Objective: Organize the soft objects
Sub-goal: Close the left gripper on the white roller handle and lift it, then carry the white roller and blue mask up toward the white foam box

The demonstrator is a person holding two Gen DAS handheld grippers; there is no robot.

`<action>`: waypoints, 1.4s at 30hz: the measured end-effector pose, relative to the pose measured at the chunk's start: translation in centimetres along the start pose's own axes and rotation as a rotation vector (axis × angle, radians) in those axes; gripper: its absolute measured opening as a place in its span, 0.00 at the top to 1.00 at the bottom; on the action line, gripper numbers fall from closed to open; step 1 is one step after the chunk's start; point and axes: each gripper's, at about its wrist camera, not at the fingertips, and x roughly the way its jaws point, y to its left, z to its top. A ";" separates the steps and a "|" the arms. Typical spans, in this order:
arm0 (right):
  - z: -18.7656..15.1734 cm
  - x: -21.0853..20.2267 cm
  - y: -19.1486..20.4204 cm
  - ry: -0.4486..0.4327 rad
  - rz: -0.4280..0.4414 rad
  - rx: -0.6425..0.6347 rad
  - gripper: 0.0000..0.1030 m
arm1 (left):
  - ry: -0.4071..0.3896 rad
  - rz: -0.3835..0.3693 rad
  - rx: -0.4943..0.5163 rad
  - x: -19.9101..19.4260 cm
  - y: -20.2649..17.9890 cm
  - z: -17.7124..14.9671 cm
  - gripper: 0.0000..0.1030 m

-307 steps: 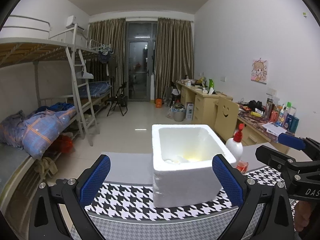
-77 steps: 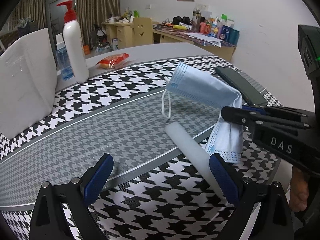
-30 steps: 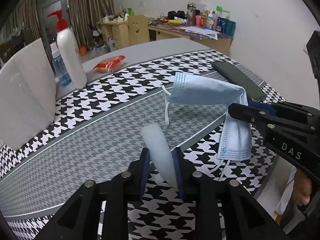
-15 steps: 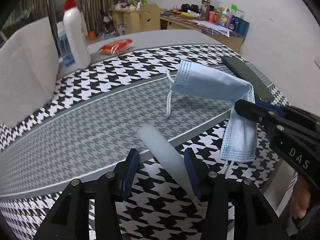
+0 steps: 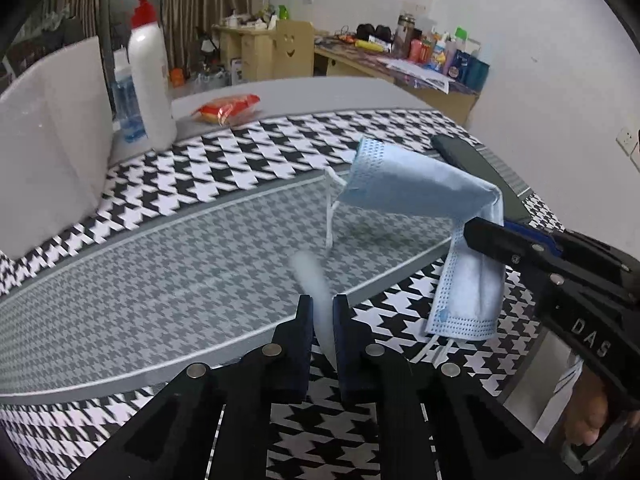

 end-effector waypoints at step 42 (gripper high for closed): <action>-0.3 0.2 5.4 0.029 -0.048 -0.107 0.83 | -0.284 -0.078 -0.077 -9.5 3.2 2.2 0.90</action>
